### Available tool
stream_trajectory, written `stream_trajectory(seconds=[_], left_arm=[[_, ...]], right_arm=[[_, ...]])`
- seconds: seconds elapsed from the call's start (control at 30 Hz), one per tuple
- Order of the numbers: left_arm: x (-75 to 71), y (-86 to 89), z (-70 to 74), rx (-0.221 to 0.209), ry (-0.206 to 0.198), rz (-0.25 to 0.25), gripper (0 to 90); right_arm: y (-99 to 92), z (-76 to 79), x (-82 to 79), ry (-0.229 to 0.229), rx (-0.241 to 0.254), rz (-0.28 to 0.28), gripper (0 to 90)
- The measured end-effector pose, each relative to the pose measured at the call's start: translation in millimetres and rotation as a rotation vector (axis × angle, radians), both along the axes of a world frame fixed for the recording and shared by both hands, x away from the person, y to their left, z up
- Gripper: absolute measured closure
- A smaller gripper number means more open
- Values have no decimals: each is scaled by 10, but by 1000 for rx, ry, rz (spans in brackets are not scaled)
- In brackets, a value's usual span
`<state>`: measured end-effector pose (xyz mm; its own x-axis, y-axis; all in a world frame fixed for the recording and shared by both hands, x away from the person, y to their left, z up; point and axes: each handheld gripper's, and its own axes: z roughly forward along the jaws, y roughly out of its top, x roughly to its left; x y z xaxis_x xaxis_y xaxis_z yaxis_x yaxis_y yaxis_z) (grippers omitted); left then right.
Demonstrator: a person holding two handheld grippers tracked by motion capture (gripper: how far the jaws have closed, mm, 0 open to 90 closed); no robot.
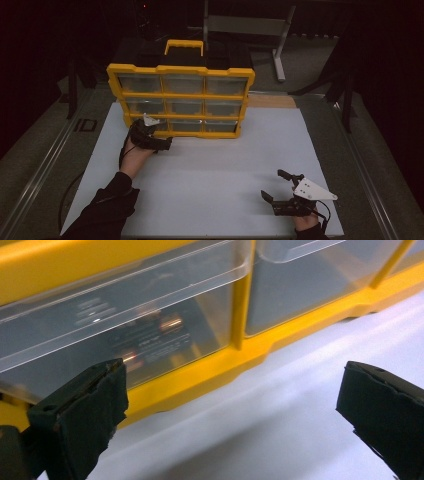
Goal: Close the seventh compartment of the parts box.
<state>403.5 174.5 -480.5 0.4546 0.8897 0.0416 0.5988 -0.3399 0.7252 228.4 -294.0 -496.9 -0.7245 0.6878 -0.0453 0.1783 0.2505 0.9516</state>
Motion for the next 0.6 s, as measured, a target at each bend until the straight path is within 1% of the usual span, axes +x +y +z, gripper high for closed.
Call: stream_trajectory(seconds=[0.07, 0.1, 0.13, 0.17, 0.2, 0.23, 0.27, 0.43, 0.47, 0.5, 0.57, 0.6], left_arm=[[-6, 3, 10, -6, 1, -20, 0], [-6, 3, 10, -6, 1, -20, 0], [-14, 12, 16, -37, 5, -65, 0], [-15, 14, 16, -52, 11, -85, 0], [-19, 12, 18, -48, 13, -96, 0], [-29, 3, 20, -34, 6, -103, 0], [-36, -1, 27, -29, 3, -113, 0], [-53, -15, 75, -33, -3, -129, 0], [-53, -15, 85, -36, -1, -140, 0], [-53, -15, 85, -36, -1, -140, 0], [-66, -27, 104, -25, -7, -155, 0], [-71, -27, 114, -29, -3, -164, 0]], right_arm=[[1, 0, 0, 0, 0, 0, 90], [1, 0, 0, 0, 0, 0, 90], [0, 1, -1, 1, 1, 0, 90], [-1, 2, -1, 0, 0, -1, 89], [-2, 2, -1, 0, 1, -2, 90], [-2, 2, -1, -1, 0, -2, 90], [-2, 2, -1, -1, 0, -2, 89], [3, 2, -2, 0, 1, -1, 89], [2, 2, -1, -1, 1, -2, 89], [2, 2, -1, -1, 1, -2, 89], [-2, 1, 0, 1, 2, -3, 90], [-2, 1, 0, 0, 2, -3, 90]])
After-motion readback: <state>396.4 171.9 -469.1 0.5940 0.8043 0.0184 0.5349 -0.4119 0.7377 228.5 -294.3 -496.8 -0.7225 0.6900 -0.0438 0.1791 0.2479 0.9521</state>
